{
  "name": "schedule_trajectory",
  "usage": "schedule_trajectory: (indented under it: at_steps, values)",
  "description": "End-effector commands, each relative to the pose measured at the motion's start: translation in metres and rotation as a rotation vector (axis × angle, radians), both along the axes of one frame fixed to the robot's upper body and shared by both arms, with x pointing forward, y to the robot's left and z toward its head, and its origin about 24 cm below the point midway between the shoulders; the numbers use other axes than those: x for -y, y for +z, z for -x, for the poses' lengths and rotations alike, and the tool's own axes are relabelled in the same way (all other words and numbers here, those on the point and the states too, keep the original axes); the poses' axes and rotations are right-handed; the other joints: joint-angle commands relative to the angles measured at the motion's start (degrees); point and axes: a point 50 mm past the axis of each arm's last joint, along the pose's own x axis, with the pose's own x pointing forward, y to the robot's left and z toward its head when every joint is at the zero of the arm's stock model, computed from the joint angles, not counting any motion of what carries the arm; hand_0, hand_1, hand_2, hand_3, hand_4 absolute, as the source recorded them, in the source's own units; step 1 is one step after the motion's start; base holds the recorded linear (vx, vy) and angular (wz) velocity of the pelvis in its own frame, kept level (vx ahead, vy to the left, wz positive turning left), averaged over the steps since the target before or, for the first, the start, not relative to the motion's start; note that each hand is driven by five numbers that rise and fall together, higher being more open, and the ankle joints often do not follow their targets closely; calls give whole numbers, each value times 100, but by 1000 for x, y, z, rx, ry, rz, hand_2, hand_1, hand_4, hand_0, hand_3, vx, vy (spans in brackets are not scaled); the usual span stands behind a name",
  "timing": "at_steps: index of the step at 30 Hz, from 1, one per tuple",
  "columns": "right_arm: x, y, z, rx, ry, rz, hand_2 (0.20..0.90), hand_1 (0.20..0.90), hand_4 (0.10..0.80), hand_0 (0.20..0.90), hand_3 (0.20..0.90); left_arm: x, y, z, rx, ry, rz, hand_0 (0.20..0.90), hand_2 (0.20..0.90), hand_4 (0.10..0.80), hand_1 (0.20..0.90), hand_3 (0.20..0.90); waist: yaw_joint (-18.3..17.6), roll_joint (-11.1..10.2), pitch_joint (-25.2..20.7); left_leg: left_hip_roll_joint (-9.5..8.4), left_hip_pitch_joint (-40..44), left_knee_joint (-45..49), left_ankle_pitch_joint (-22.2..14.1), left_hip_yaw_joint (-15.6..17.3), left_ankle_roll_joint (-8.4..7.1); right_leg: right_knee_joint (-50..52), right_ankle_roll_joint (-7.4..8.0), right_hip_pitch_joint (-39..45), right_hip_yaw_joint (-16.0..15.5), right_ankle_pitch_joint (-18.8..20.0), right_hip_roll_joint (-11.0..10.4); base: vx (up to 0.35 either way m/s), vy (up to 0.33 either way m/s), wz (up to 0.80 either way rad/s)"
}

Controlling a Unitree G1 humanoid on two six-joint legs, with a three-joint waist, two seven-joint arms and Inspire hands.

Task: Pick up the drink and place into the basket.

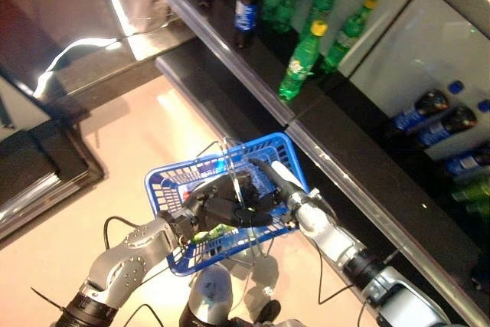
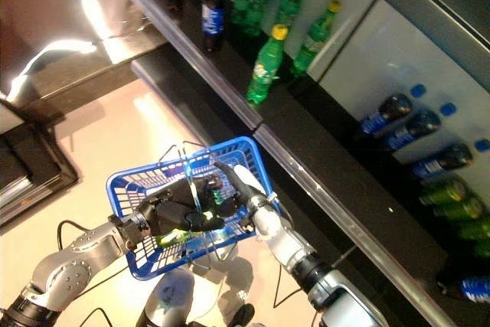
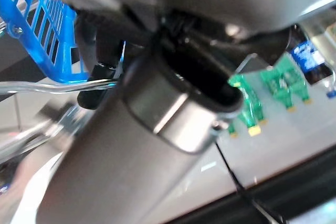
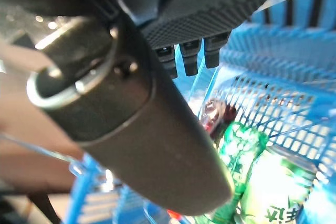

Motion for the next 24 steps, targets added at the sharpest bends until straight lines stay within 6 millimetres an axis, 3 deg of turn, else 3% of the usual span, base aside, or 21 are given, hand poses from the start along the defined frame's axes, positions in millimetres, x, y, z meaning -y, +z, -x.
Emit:
schedule_trajectory:
  at_steps: [1,5,6,9,13,14,18,22,24]
  values:
    - [14,-4,20,83,-25,-122,900,900,800,900,900,14,103,-4,658,69,479,300,300,100,300,200,-396,344,-1990,282,532,-305,-517,-99,2,18,146,-123,72,270,-147,55,75,-42]
    - [37,-6,31,93,-110,-205,900,900,800,900,900,-11,81,-7,594,275,415,300,300,100,300,200,-646,417,-1917,343,580,-305,-546,108,1,36,184,-199,224,276,-201,40,89,-36]
    - [56,-11,39,80,-166,-239,900,900,800,900,900,-30,64,-6,548,398,366,300,300,100,300,200,-789,444,-1869,372,598,-305,-562,231,6,46,204,-233,293,274,-225,18,113,-35]
    - [90,-21,57,60,-292,-321,900,900,800,900,900,-61,27,3,441,553,282,300,300,100,300,200,-981,458,-1785,408,633,-305,-585,365,18,77,219,-299,419,268,-249,24,97,-41]
    - [142,-40,93,38,-507,-358,900,900,800,900,900,-100,-26,31,241,748,156,300,300,100,300,200,-1239,438,-1706,440,698,-228,-679,532,47,129,240,-392,618,268,-280,39,78,-27]
    - [145,-42,96,33,-522,-359,900,900,800,900,900,-102,-31,33,228,759,149,300,300,100,300,200,-1257,440,-1702,438,709,-218,-692,540,53,137,240,-394,637,266,-282,41,82,-24]
    - [185,-67,133,-32,-795,-354,900,900,800,900,900,-118,-83,57,-18,845,15,300,300,100,300,200,-1541,430,-1613,378,712,243,-985,614,141,324,241,-476,941,236,-341,60,167,-33]
    - [205,-87,148,-99,-985,-341,900,900,800,900,900,-122,-129,70,-234,877,-36,300,300,100,300,200,-1798,469,-1587,183,781,369,-1174,738,265,342,316,-538,1169,432,-464,62,253,-20]
    - [209,-94,151,-138,-1020,-343,900,900,800,900,900,-121,-141,74,-293,873,-71,300,300,100,300,200,-1862,471,-1581,103,818,324,-1198,822,293,321,347,-635,1199,617,-512,5,154,-30]
